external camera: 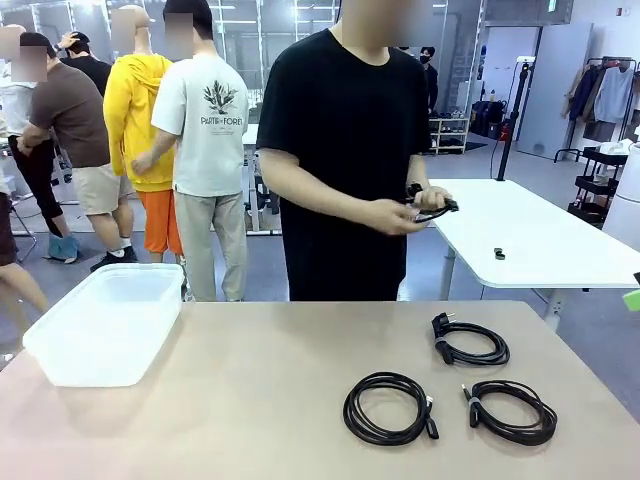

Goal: Organize and store the cables.
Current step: Place the Power Cable into the Organizing box.

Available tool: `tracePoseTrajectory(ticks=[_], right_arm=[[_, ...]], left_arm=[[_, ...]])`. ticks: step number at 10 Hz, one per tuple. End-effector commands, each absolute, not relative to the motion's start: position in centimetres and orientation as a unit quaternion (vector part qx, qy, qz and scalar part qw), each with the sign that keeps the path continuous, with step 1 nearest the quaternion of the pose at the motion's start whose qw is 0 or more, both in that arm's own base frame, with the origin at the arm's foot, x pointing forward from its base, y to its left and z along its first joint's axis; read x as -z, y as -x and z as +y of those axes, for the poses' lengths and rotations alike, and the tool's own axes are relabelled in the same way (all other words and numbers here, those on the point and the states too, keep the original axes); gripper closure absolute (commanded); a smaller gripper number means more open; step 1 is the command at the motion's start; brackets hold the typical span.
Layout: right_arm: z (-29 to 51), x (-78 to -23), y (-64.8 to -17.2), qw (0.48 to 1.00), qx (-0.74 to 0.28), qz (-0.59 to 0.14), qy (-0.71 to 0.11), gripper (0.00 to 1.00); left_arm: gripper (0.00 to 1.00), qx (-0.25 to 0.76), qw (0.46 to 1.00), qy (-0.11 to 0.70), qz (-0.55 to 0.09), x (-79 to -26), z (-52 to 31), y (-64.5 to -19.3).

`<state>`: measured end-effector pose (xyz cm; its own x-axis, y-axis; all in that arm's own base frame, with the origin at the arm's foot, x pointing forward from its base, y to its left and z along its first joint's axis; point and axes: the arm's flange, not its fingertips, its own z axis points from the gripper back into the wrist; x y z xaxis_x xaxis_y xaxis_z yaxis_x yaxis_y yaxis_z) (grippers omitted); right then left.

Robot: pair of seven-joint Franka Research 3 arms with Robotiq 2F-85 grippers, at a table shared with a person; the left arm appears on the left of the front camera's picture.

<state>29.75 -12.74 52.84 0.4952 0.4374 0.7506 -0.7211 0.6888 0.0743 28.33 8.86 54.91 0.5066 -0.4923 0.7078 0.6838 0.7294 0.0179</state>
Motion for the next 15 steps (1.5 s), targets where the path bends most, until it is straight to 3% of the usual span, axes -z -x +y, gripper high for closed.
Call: tracePoseTrajectory(ticks=[1, 4, 6, 10, 15], right_arm=[[-12.8, -52.8, -29.8, 0.838, -0.351, -0.369, -0.194, 0.00], [-12.7, -52.8, -29.7, 0.843, -0.344, -0.366, -0.194, 0.00], [-9.9, -55.1, -32.4, 0.869, -0.331, -0.324, -0.175, 0.00], [-1.3, -57.7, -42.9, 0.936, -0.230, -0.193, -0.183, 0.00], [8.0, -51.9, -54.5, 0.984, -0.070, -0.126, -0.101, 0.00]], left_arm=[[0.00, 0.346, 0.857, 0.131, -0.358, -54.9, 9.0, -28.3], [0.00, 0.346, 0.857, 0.131, -0.358, -54.9, 9.0, -28.3], [0.00, 0.346, 0.857, 0.131, -0.358, -54.9, 9.0, -28.3], [0.00, 0.346, 0.857, 0.131, -0.358, -54.9, 9.0, -28.3], [0.00, 0.346, 0.857, 0.131, -0.358, -54.9, 9.0, -28.3]])
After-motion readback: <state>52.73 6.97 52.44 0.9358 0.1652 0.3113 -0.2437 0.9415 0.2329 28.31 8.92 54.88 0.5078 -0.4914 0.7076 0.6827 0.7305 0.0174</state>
